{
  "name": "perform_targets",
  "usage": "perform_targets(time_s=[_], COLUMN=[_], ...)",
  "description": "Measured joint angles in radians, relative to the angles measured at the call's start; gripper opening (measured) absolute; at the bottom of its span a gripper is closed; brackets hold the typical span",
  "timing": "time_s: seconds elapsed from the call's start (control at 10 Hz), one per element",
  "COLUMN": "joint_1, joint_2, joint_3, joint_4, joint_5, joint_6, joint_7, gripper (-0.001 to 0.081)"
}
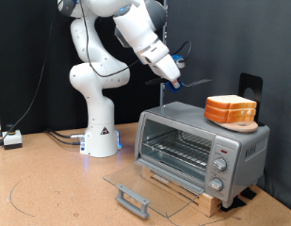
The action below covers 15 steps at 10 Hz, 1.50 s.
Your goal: Make a piece of toast with the oven
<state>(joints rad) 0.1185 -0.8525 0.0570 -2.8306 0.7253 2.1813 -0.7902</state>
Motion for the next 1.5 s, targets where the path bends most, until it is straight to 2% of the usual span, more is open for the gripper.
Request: perform_targets(time_s=[0.3, 0.6, 0.7, 1.0, 1.2, 1.5], joint_1=[-0.148, -0.246, -0.261, -0.248, -0.244, -0.246], joint_2=[0.001, 0.001, 0.001, 0.019, 0.076, 0.198], joint_3=[-0.025, -0.09, -0.109, -0.097, -0.066, -0.031], joint_4=[0.025, 0.026, 0.026, 0.047, 0.099, 0.181], joint_5=[-0.153, -0.228, -0.233, -0.244, -0.274, -0.341], joint_6=[-0.14, -0.193, -0.207, -0.214, -0.198, -0.141], joint_7=[0.097, 0.085, 0.072, 0.035, 0.027, 0.013], gripper=[0.0399, 0.0399, 0.0399, 0.0399, 0.0399, 0.0399])
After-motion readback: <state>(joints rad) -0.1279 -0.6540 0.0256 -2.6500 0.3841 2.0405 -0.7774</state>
